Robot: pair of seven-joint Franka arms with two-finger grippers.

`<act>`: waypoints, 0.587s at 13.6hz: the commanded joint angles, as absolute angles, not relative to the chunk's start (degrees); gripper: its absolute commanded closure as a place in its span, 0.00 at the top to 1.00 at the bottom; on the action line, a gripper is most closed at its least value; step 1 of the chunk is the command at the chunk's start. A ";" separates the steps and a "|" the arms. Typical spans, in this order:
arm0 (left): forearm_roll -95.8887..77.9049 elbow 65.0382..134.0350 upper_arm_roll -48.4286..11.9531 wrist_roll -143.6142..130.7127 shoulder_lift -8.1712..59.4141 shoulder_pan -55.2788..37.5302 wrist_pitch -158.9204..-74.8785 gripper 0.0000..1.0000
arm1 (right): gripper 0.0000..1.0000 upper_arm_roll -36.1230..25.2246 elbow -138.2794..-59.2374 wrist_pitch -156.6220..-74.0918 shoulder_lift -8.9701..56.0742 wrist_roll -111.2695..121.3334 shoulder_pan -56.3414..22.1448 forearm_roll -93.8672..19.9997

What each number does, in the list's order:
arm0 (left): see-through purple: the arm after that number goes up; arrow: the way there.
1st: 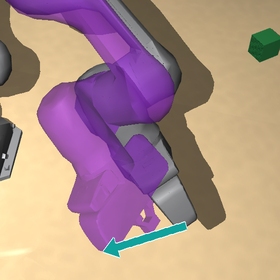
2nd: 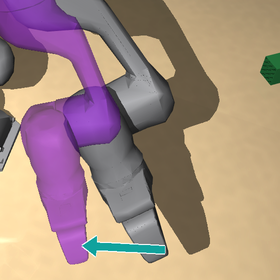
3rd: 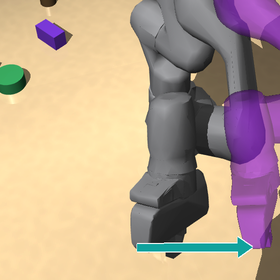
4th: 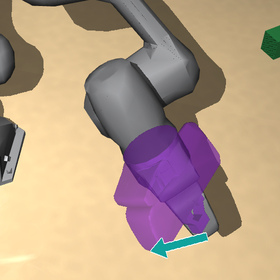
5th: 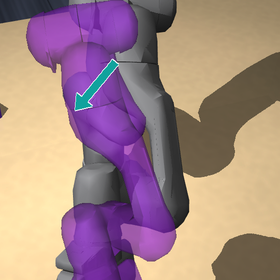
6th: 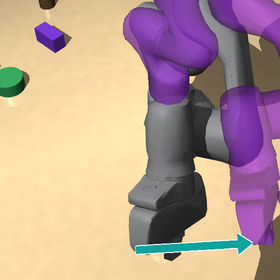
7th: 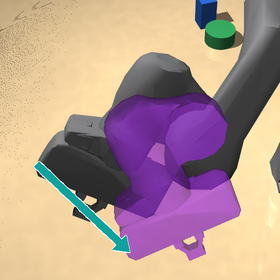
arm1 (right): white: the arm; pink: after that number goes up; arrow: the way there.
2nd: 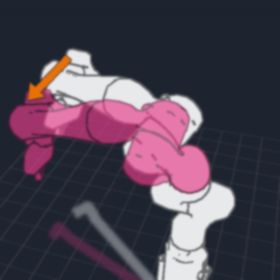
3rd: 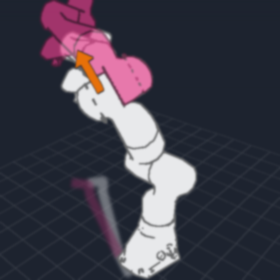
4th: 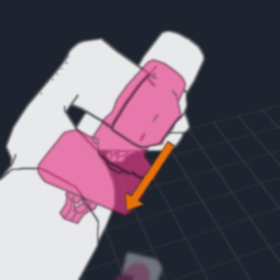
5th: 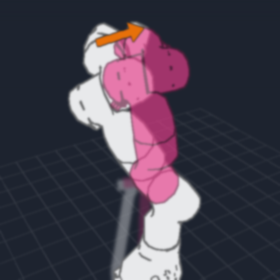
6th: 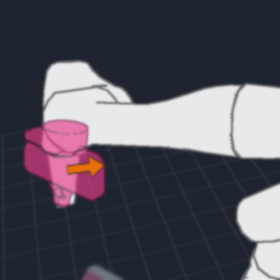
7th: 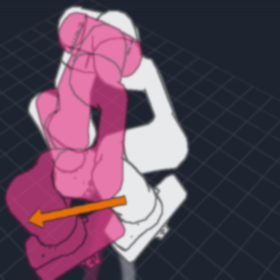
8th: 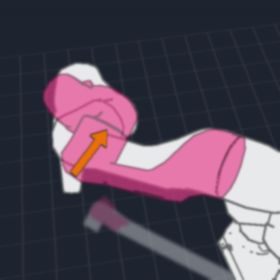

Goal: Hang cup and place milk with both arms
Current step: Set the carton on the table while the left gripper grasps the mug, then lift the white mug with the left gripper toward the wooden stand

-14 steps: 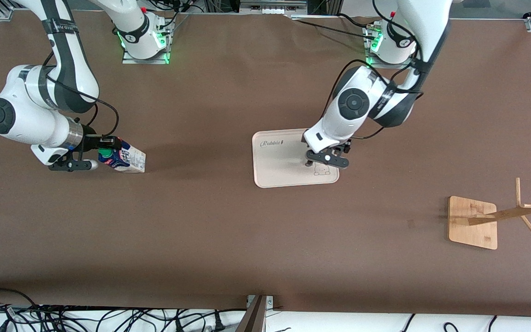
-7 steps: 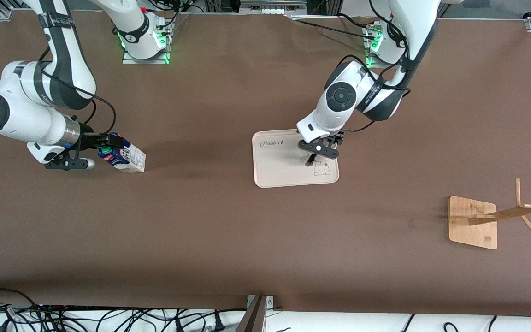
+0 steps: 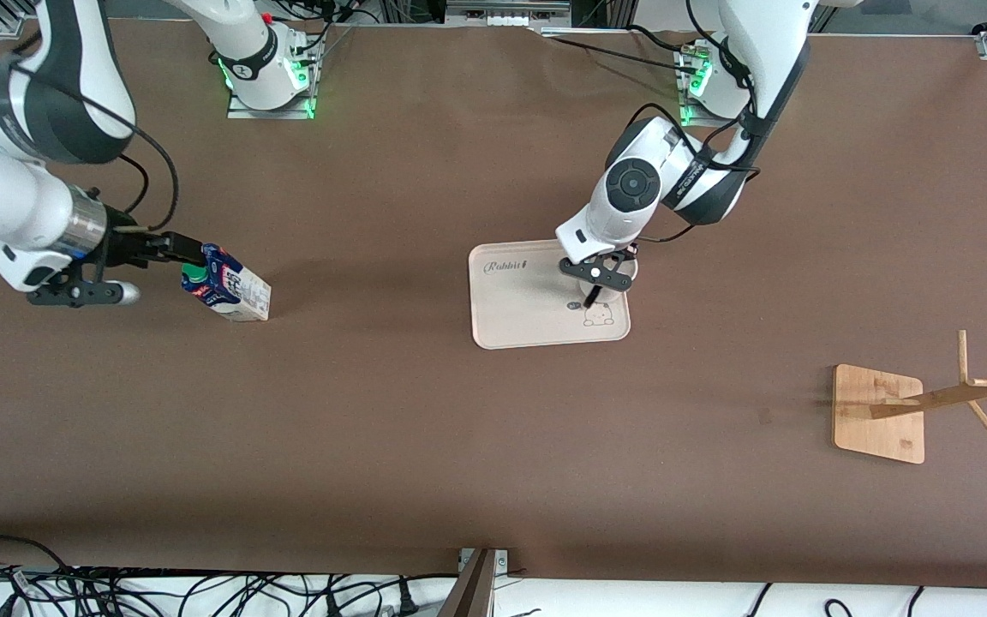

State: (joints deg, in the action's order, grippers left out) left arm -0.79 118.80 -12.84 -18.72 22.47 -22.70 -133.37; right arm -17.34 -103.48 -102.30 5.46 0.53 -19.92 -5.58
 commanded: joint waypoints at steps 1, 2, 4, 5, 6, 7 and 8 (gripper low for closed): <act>-0.79 117.17 -12.66 -18.11 22.41 -22.50 -133.42 0.00 | 1.00 -16.17 -103.28 -99.85 -0.25 -0.35 -20.21 -3.25; -0.88 116.81 -12.66 -18.37 22.06 -22.24 -133.24 0.00 | 1.00 -16.17 -101.10 -99.41 -0.18 -0.35 -20.21 -3.25; -1.14 114.80 -12.39 -23.61 20.23 -22.06 -131.85 0.00 | 1.00 -16.26 -96.35 -97.74 2.71 -0.09 -20.04 -3.25; -1.14 114.18 -12.13 -26.51 18.82 -21.89 -129.14 0.00 | 1.00 -16.43 -94.68 -97.65 3.94 0.43 -19.69 -3.34; -1.14 112.95 -12.04 -28.80 17.07 -21.10 -126.68 0.00 | 1.00 -16.52 -94.57 -97.47 4.30 0.35 -19.43 -3.43; -1.14 112.16 -12.04 -29.52 15.40 -19.44 -123.43 0.00 | 1.00 -16.61 -94.57 -96.77 4.31 -0.17 -19.51 -3.51; -1.14 110.84 -12.04 -29.62 13.55 -17.34 -120.61 0.00 | 1.00 -16.70 -94.57 -96.16 4.13 -0.35 -19.42 -3.52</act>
State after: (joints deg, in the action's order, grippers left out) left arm -0.79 112.10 -11.93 -28.32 18.37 -20.74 -126.28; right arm -16.63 -96.68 -98.32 2.85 0.43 -19.84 -3.99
